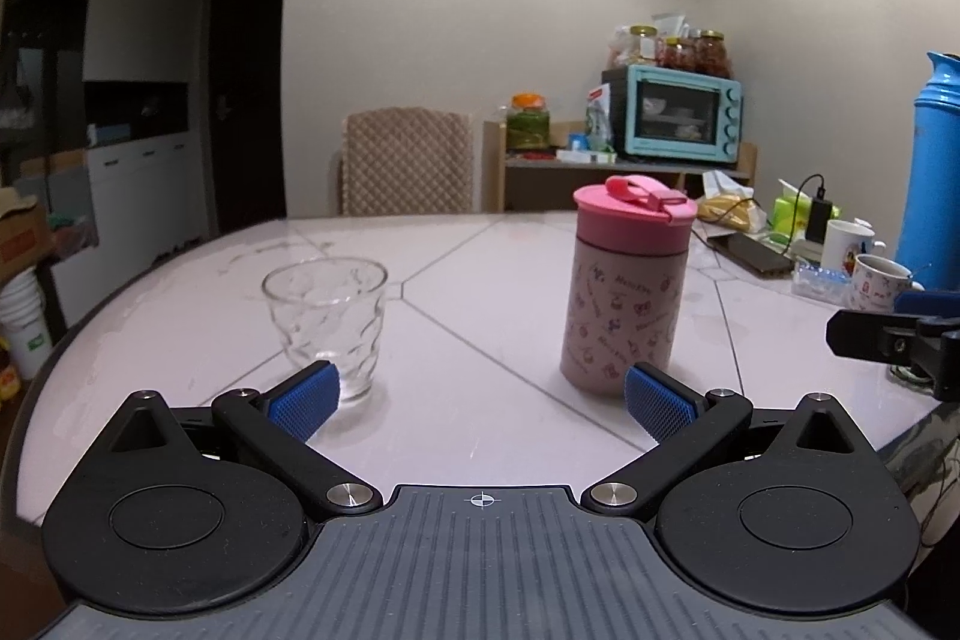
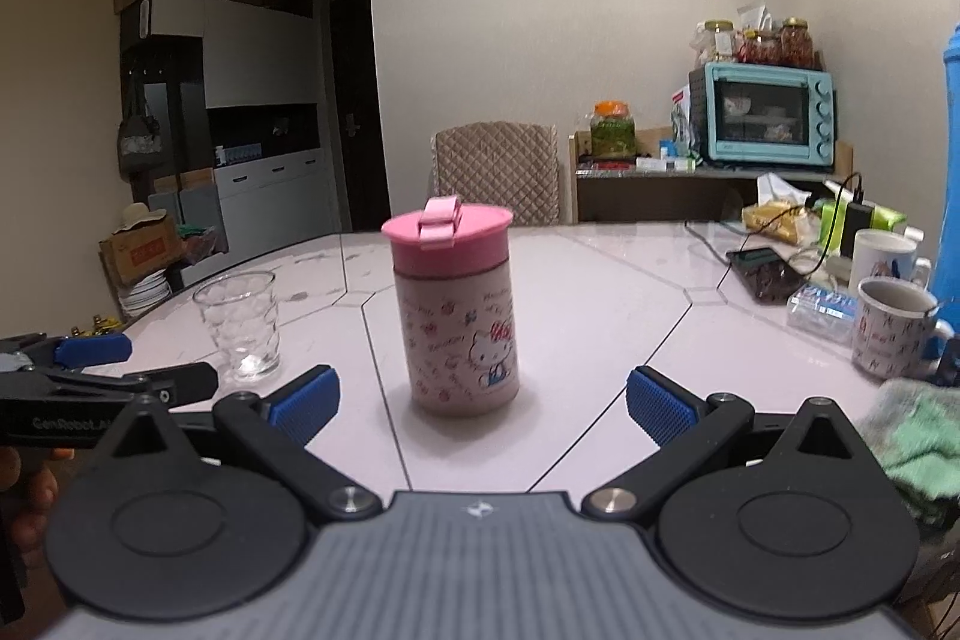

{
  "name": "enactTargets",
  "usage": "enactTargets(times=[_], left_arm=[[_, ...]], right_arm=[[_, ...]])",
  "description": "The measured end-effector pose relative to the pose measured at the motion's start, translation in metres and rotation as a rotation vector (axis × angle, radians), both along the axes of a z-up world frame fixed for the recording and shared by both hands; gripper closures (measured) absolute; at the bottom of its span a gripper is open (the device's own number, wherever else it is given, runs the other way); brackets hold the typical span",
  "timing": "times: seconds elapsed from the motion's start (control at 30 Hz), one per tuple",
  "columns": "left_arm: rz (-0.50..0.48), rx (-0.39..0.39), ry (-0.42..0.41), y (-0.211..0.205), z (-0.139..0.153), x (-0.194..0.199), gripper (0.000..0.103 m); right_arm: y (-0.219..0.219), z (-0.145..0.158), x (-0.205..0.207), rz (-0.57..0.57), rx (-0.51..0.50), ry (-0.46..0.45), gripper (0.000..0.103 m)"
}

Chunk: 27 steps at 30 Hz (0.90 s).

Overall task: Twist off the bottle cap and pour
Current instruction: 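Move the left gripper toward the pink Hello Kitty bottle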

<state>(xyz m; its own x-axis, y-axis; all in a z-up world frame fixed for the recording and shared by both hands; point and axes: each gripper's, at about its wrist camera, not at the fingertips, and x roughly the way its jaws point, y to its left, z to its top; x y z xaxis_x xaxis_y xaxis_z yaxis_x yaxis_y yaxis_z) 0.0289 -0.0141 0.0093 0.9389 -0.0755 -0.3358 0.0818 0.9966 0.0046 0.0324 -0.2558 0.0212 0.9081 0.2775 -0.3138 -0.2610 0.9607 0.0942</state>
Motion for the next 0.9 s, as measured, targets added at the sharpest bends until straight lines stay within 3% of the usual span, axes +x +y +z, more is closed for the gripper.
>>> enactTargets(times=[0.53, 0.9], left_arm=[[-0.062, 0.02, -0.015, -0.01, -0.003, 0.022, 0.0], [-0.125, 0.021, 0.005, -0.016, -0.02, 0.041, 0.0]], right_arm=[[0.003, 0.005, 0.017, -0.002, -0.007, -0.015, 0.0], [0.005, -0.003, 0.033, 0.003, -0.008, -0.011, 0.0]])
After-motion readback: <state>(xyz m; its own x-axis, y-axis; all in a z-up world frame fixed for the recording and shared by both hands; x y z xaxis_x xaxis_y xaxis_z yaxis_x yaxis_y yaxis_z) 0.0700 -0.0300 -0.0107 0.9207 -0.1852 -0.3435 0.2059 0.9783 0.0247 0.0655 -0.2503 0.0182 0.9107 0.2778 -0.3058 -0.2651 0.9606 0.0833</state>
